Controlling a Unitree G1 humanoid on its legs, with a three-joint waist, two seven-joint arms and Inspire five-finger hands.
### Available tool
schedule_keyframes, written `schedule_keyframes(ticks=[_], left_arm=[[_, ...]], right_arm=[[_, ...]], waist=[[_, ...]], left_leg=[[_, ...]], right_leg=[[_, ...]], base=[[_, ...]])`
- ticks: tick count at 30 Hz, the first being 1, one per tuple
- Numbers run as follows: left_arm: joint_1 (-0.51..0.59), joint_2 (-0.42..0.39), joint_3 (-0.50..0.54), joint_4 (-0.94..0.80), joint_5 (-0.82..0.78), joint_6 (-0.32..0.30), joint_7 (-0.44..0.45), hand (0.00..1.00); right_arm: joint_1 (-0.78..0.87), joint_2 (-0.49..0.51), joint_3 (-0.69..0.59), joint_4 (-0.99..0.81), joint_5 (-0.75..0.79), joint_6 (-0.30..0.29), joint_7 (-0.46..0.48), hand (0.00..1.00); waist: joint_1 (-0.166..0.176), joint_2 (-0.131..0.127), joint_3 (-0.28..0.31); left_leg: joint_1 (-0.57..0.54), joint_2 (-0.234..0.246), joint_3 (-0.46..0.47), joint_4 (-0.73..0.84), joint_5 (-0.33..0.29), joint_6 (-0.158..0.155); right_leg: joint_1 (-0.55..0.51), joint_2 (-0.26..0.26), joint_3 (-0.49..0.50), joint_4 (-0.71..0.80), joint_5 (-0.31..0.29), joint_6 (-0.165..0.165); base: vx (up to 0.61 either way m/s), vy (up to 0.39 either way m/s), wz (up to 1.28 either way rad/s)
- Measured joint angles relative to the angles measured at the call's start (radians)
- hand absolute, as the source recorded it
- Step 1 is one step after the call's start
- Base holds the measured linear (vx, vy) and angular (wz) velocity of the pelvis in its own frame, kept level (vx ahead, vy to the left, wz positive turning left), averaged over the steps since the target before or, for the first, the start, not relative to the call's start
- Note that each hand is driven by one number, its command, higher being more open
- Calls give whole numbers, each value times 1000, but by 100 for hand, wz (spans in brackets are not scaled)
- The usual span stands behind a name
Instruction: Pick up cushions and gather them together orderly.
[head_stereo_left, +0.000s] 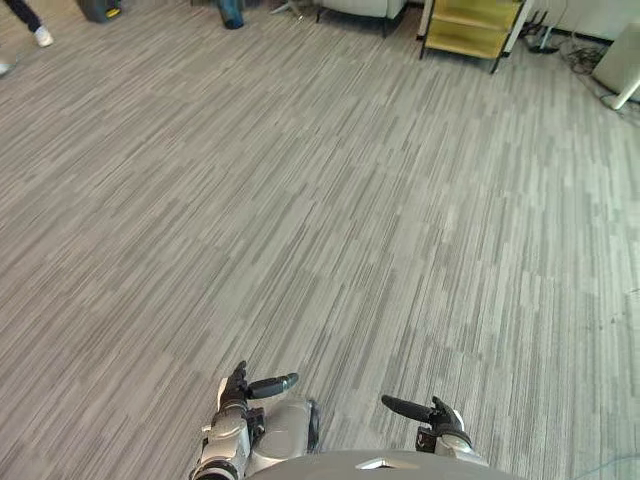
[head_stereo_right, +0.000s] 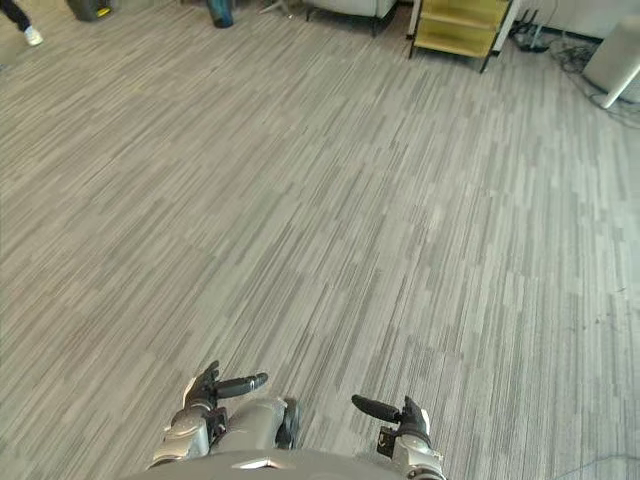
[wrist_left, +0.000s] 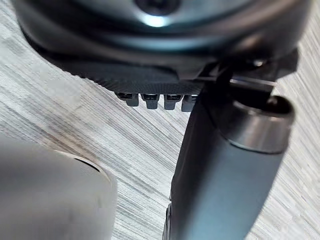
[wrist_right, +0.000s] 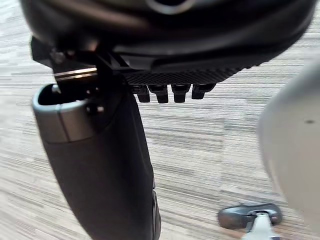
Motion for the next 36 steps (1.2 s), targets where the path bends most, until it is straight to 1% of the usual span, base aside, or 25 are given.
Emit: schedule_keyframes(ticks=[2,4,6,7,8,9,11,12,13,14,15,16,18,20,21,22,23,25,26,29,30,31,32,34,36], left_arm=[[5,-1,-13,2,6,0,0,100],[4,0,-18,19,5,-2,0,100],[11,10,-28,31,6,-2,-1,100],[19,11,-23,40,2,-2,0,100],[13,2,-17,53,0,0,7,100],[8,0,-19,63,6,-1,5,100],[11,-17,-15,66,6,-1,7,100],[13,-30,-2,64,6,-1,8,100],[10,-37,6,53,7,-2,-2,100],[12,-39,17,36,7,-3,-2,100],[12,-38,23,27,7,-4,-1,100],[12,-34,25,12,6,-5,-1,100],[12,-28,23,-24,6,-12,-2,100],[8,-29,23,-32,5,-23,-2,100],[5,-32,24,-42,3,-25,-2,100],[5,-33,24,-42,3,-26,-2,100],[10,-35,25,-51,-10,-27,0,100],[5,-22,20,-48,-9,-26,1,100],[0,-13,26,-51,-16,-23,-2,100],[9,-8,22,-56,-11,-22,-2,100],[15,-5,13,-43,-10,-21,-4,100],[12,1,-2,-33,-9,-16,-6,100],[11,1,-8,-31,-10,-13,-5,100],[10,15,-19,7,-6,-1,-3,100],[10,14,-19,21,7,-2,-3,100]], right_arm=[[3,-4,2,-20,0,-9,3,100],[0,-14,8,-23,0,-19,3,100],[-1,-34,8,-10,0,-22,2,100],[-3,-44,2,6,12,-18,4,100],[-17,-54,-6,23,14,-16,3,100],[-35,-66,-6,40,10,-17,1,100],[-37,-68,-21,48,5,-16,-1,100],[-34,-69,-23,48,1,-11,0,100],[-25,-72,-6,37,1,-10,-2,100],[-20,-70,-4,34,2,-10,-6,100],[-19,-66,-4,34,3,-10,-7,100],[-19,-58,-3,34,5,-10,-8,100],[-19,-47,-3,36,7,-10,-11,100],[-26,-48,-4,44,22,-11,-15,100],[-28,-48,-4,46,23,-9,-16,100],[-27,-48,-4,46,23,-9,-16,100],[-22,-48,-1,55,23,-5,-17,100],[-23,-31,13,64,23,-3,-16,100],[-18,-15,24,63,22,4,-13,100],[-11,-8,24,59,20,4,-10,100],[0,-4,24,44,17,1,-4,100],[2,-4,24,29,11,-2,3,100],[2,-4,24,26,10,-3,4,100],[2,-16,25,11,1,-6,7,100],[2,-26,26,11,0,-12,7,100]], waist=[[-10,15,1],[-16,18,3],[-40,14,5],[-51,19,4],[-49,38,3],[-43,61,0],[-48,77,-4],[-56,92,-7],[-56,100,1],[-49,104,6],[-47,106,7],[-40,89,16],[-27,71,25],[-12,71,25],[-1,72,27],[0,73,28],[20,66,27],[18,37,18],[24,17,19],[25,7,6],[23,4,-5],[17,-1,-2],[16,-4,-1],[-3,-2,6],[-9,10,8]], left_leg=[[111,24,-10,-77,-16,-12],[205,65,-15,-154,-15,-13],[271,95,-45,-220,-28,-37],[294,103,-68,-230,-40,-58],[306,132,-83,-229,-42,-62],[295,152,-110,-198,-20,-89],[289,165,-140,-124,13,-118],[227,175,-174,48,55,-139],[109,192,-195,313,159,-150],[19,216,-180,502,122,-157],[-17,219,-170,563,95,-160],[-74,213,-147,608,55,-154],[-170,184,-87,544,-12,-114],[-257,117,-77,291,-29,-103],[-293,71,-90,94,20,-98],[-297,64,-96,56,38,-99],[-274,35,-100,-51,237,-88],[-257,4,-85,-50,225,-62],[-262,0,-62,38,180,-29],[-223,2,-34,85,136,-3],[-164,3,-32,63,94,-4],[-92,0,-36,15,50,-4],[-73,-1,-38,3,39,-5],[95,8,-48,-91,26,-3],[177,38,-54,-153,22,-9]], right_leg=[[-72,-15,-98,-49,-34,-53],[-148,-3,-181,-256,-47,-60],[-200,39,-159,-628,64,-24],[-194,66,-134,-652,196,-55],[-186,92,-133,-638,178,-92],[-193,111,-126,-604,131,-110],[-174,121,-134,-563,61,-122],[-124,137,-149,-589,27,-127],[-51,161,-157,-646,11,-136],[20,189,-158,-699,8,-142],[61,196,-158,-724,7,-144],[126,202,-156,-769,6,-145],[232,203,-143,-856,6,-145],[291,196,-127,-921,3,-139],[320,184,-113,-947,-12,-114],[326,183,-111,-952,-16,-111],[362,166,-71,-963,-45,-93],[373,135,-48,-959,-53,-85],[373,108,-9,-899,-46,-73],[334,94,18,-732,-22,-37],[254,79,17,-503,20,12],[149,51,13,-257,127,50],[123,42,10,-201,125,50],[-13,-10,-76,-45,6,-39],[-56,-5,-141,-136,-34,-69]], base=[[498,-62,11],[613,-181,24],[609,-267,54],[502,-248,37],[622,-313,5],[624,-327,-16],[616,-321,-3],[550,-289,22],[602,-308,20],[459,-217,10],[443,-177,-3],[440,-149,-4],[461,-105,-12],[446,17,-31],[350,76,-27],[488,117,-54],[552,112,-43],[606,96,-27],[590,86,-11],[434,59,-17],[550,58,-17],[366,30,-9],[500,-5,2],[442,-45,10],[318,-82,11]])
